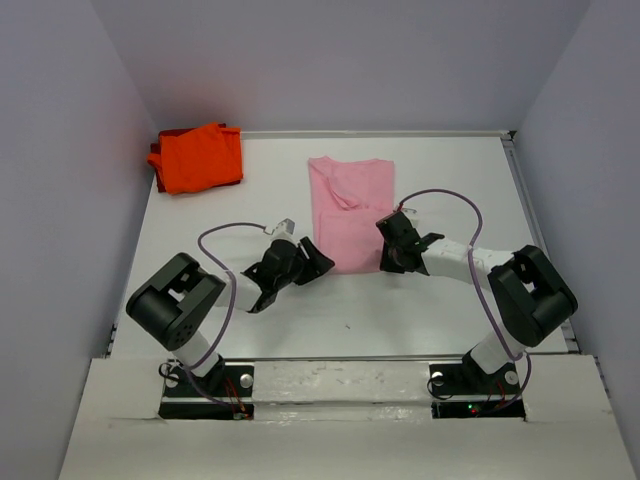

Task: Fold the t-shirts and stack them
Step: Grab one side of the 2/3 rectangular tshirt with both arms, then fold the long partially folded tshirt into a neat square

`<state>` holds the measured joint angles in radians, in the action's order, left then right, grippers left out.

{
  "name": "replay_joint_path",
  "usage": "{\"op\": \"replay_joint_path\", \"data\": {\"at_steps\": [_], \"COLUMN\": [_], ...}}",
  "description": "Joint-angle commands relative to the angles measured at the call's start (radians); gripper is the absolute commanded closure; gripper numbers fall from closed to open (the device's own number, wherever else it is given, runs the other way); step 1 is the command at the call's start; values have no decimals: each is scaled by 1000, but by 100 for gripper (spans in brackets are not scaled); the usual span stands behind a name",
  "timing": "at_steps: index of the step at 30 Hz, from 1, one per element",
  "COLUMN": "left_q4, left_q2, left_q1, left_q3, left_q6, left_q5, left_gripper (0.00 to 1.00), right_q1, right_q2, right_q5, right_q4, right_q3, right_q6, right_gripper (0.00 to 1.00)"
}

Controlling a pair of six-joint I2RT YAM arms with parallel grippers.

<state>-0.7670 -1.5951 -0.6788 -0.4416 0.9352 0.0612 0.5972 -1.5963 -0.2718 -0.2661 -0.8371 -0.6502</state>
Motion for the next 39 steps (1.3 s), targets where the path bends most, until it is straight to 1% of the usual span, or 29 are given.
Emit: {"op": "replay_joint_path", "data": {"at_steps": [1, 3, 4, 5, 10, 15, 19, 21, 22, 25, 28, 29, 31, 34, 35, 37, 38, 39], "left_q4": [25, 25, 25, 28, 43, 80, 124, 179, 222, 279, 398, 419, 455, 468, 454, 423, 402, 396], "left_q2": [-34, -37, -37, -34, -2, 101, 220, 305, 372, 477, 621, 621, 685, 702, 707, 692, 664, 644], "left_q1": [1, 1, 1, 1, 1, 1, -5, -10, -14, -24, -27, -27, -27, -25, -25, -24, -18, -13], "left_q3": [-25, -28, -26, -25, -6, 49, 106, 132, 139, 175, 178, 176, 156, 115, 103, 93, 86, 60], "left_q6": [-44, -50, -58, -58, -67, -67, -58, -56, -49, -36, -35, -35, -41, -49, -53, -59, -68, -81], "left_q5": [-8, -11, -14, -17, -23, -20, -21, -31, -44, -50, -87, -93, -103, -129, -136, -155, -167, -167], "left_gripper": [48, 68, 91, 100, 100, 100, 100, 100, 100, 100, 100, 100, 100, 100, 100, 100, 100, 100], "right_q1": [9, 9, 9, 9, 9, 18, 52, 61, 70, 81, 90, 90, 90, 90, 90, 90, 90, 90], "right_q2": [-7, 2, 6, 9, 48, 131, 228, 286, 303, 370, 419, 430, 458, 495, 499, 484, 467, 426], "right_q5": [9, 11, 11, 11, 25, 69, 72, 78, 80, 97, 98, 92, 68, 31, -5, -39, -52, -76], "right_q4": [8, 7, 5, 5, -12, -44, -94, -130, -145, -179, -212, -219, -245, -233, -234, -232, -231, -228], "right_q3": [-5, -3, -2, 0, 12, 59, 99, 121, 128, 144, 156, 156, 135, 87, 67, 17, -34, -60], "right_q6": [15, 15, 15, 15, 17, 11, -14, -32, -46, -65, -80, -80, -81, -56, -39, -17, -11, 7], "right_gripper": [100, 100, 100, 100, 100, 100, 100, 100, 100, 100, 100, 100, 100, 100, 100, 100, 100, 100]}}
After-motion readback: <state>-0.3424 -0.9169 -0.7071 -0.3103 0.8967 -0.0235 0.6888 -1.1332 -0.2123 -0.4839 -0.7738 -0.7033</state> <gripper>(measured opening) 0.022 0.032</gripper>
